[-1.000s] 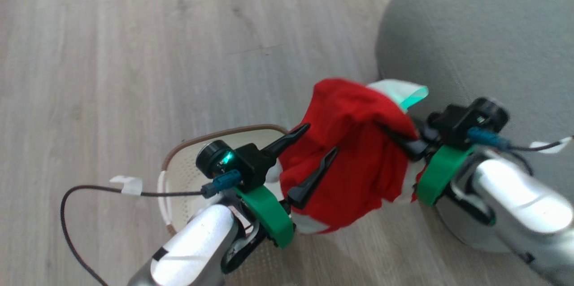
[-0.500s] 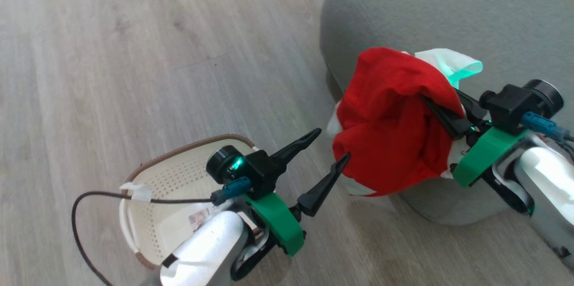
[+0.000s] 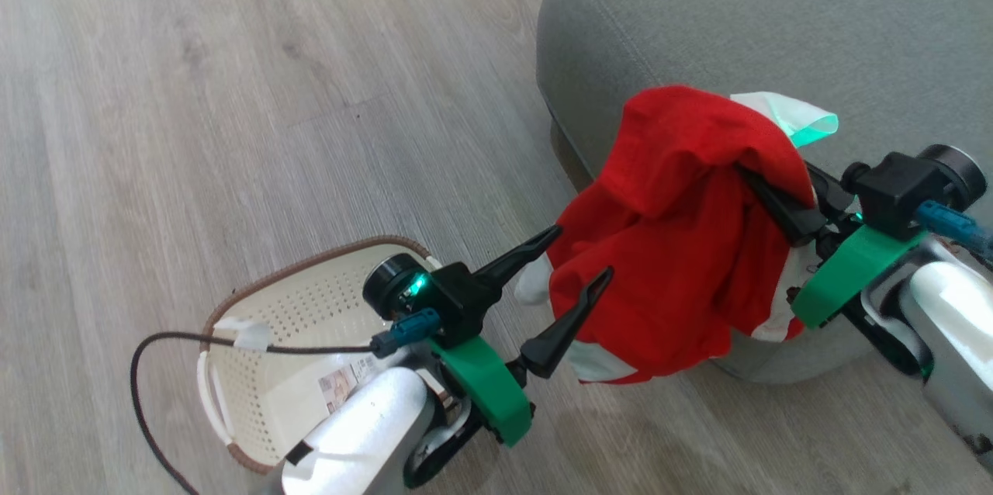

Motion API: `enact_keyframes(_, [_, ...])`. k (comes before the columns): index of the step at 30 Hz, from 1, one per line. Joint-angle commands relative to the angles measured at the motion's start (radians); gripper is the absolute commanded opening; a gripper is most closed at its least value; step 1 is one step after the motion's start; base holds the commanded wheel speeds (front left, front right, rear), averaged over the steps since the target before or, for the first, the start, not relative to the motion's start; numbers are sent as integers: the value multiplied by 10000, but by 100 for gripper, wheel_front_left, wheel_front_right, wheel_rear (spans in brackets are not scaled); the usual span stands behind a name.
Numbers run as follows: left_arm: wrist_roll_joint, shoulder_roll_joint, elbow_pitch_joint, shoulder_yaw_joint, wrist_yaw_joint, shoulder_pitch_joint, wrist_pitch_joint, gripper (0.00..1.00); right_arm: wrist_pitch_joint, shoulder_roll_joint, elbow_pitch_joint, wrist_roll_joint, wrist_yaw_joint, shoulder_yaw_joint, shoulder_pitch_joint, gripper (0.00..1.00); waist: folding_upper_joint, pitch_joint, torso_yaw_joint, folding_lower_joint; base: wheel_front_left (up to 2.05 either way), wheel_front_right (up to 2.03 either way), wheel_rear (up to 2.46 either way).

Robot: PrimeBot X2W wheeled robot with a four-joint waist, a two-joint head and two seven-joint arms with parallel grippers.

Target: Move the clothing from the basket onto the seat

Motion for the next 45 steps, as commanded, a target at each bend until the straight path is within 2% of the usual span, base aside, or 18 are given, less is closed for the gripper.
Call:
enact_keyframes(1, [27, 26, -337, 309, -13, -279, -124, 100, -67, -225, -327, -27, -4, -200, -1, 0, -1, 70, 55, 0, 0, 0, 0])
enact_keyframes(6, [134, 57, -291, 346, -13, -518, -124, 100, -67, -41, -476, 83, -4, -847, -64, 0, -1, 729, 239, 0, 0, 0, 0])
enact_keyframes(14, [757, 28, -146, 368, -13, -2094, -124, 100, -67, 455, -572, -383, -4, -3584, -1497, 0, -1, 3425, 783, 0, 0, 0, 0])
enact_keyframes(17, [869, -30, -112, 482, -13, -2371, -124, 100, -67, 424, -451, -411, -4, -4439, -2167, 0, -1, 3958, 967, 0, 0, 0, 0])
enact_keyframes(21, [1062, -48, -52, 645, -13, -2551, -124, 100, -67, -254, 152, -684, -4, -6120, -3615, 0, -1, 4675, 1325, 0, 0, 0, 0])
enact_keyframes(22, [1131, -4, -36, 694, -13, -2559, -124, 100, -67, -780, 733, -738, -4, -6736, -4344, 0, -1, 4976, 1495, 0, 0, 0, 0])
enact_keyframes(29, [1448, 49, -148, 924, -13, -2745, -124, 100, 104, -2139, 3408, 0, -4, -7721, -6648, 0, -1, 6097, 1863, 0, 0, 0, 0])
enact_keyframes(33, [1752, 115, -138, 918, -13, -3059, -124, 100, 400, -2529, 5022, -159, -4, -7884, -7133, 0, -1, 6994, 1884, 0, 0, 0, 0])
enact_keyframes(39, [2130, 194, 49, 754, -13, -3440, -124, 100, 52, -1808, 7540, -680, -4, -8465, -7393, 0, -1, 8144, 1912, 0, 0, 0, 0])
enact_keyframes(41, [2216, 166, 73, 784, 114, -3453, -124, 100, -49, -1191, 8080, -753, -4, -8833, -7546, 0, -1, 8482, 1921, 0, 0, 0, 0])
enact_keyframes(44, [2179, 151, -1, 936, 284, -3283, -124, 100, -60, -842, 7769, -991, -4, -9245, -7551, 0, -1, 8694, 1862, 0, 0, 0, 0])
enact_keyframes(45, [2166, 153, -8, 961, 307, -3198, -124, 100, -61, -731, 7713, -1111, -4, -9394, -7493, 3, -1, 8714, 1850, 0, 0, 0, 0])
